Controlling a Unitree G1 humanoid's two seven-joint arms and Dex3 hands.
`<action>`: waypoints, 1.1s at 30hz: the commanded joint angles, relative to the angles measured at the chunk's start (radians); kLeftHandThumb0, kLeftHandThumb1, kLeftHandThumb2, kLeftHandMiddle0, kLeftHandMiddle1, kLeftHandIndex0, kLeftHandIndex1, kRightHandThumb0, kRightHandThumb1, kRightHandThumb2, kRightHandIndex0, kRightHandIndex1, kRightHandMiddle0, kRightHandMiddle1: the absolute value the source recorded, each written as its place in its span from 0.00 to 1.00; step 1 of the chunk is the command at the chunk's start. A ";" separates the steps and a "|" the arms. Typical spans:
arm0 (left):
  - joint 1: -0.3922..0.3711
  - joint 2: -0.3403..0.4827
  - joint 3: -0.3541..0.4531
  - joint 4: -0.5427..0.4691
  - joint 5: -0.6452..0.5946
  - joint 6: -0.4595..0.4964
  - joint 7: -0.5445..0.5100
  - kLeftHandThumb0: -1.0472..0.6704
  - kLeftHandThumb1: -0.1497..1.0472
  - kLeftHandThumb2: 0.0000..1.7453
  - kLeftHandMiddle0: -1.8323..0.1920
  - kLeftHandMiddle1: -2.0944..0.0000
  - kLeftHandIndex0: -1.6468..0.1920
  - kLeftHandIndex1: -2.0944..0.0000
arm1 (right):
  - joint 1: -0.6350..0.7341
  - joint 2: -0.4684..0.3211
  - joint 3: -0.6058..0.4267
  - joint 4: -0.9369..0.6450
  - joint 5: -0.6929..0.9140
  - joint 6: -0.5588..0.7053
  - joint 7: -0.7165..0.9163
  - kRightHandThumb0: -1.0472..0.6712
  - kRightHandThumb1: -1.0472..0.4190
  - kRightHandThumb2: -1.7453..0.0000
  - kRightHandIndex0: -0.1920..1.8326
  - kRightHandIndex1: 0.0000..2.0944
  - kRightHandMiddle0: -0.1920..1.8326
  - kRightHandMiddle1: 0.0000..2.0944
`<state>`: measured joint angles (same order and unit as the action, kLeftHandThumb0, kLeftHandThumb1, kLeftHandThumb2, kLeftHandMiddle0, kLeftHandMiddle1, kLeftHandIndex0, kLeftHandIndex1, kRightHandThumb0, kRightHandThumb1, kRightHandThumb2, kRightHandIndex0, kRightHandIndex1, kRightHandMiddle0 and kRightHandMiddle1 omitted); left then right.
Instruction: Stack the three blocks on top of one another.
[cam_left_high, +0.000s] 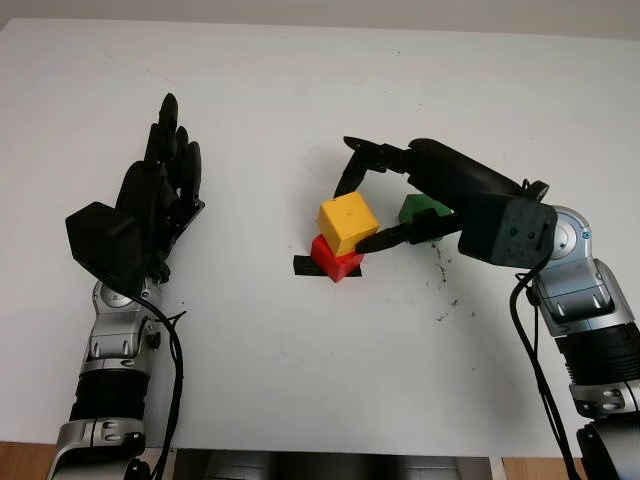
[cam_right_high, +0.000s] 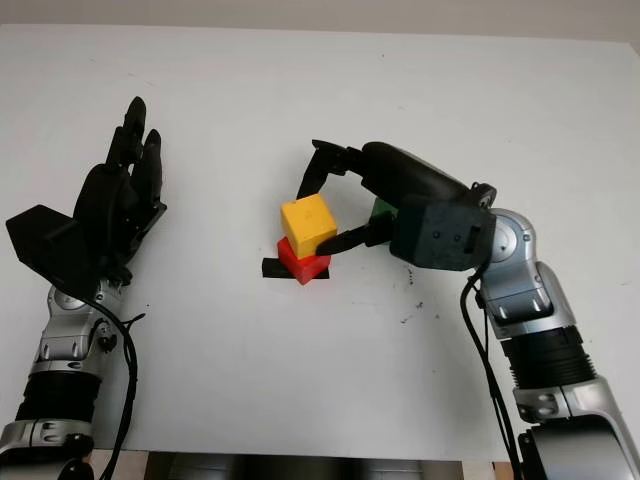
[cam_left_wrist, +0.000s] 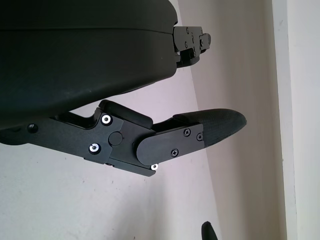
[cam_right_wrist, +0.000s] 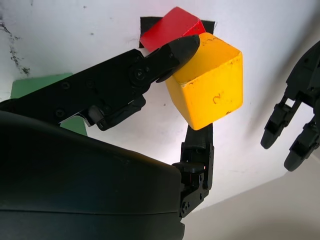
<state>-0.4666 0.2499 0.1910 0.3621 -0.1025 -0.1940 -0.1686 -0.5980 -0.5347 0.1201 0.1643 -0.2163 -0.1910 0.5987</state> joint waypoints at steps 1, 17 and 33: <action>0.002 0.007 0.003 0.000 -0.003 -0.015 0.000 0.19 1.00 0.37 0.94 0.97 0.95 0.97 | 0.005 -0.016 0.012 0.007 0.007 -0.009 0.019 0.38 0.06 0.96 0.13 0.02 0.27 0.74; 0.009 0.011 -0.001 -0.007 0.008 -0.016 0.002 0.19 1.00 0.37 0.95 0.97 0.95 0.97 | -0.014 -0.014 0.022 0.039 0.010 -0.005 0.036 0.37 0.06 0.97 0.13 0.02 0.28 0.72; 0.008 0.007 0.001 -0.006 0.011 -0.022 0.011 0.19 1.00 0.36 0.94 0.97 0.95 0.97 | -0.023 -0.067 0.053 -0.012 -0.070 0.023 0.064 0.22 0.14 0.97 0.00 0.00 0.06 0.14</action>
<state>-0.4666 0.2503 0.1910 0.3624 -0.0956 -0.2070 -0.1619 -0.6270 -0.5839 0.1660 0.1811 -0.2838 -0.1734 0.6536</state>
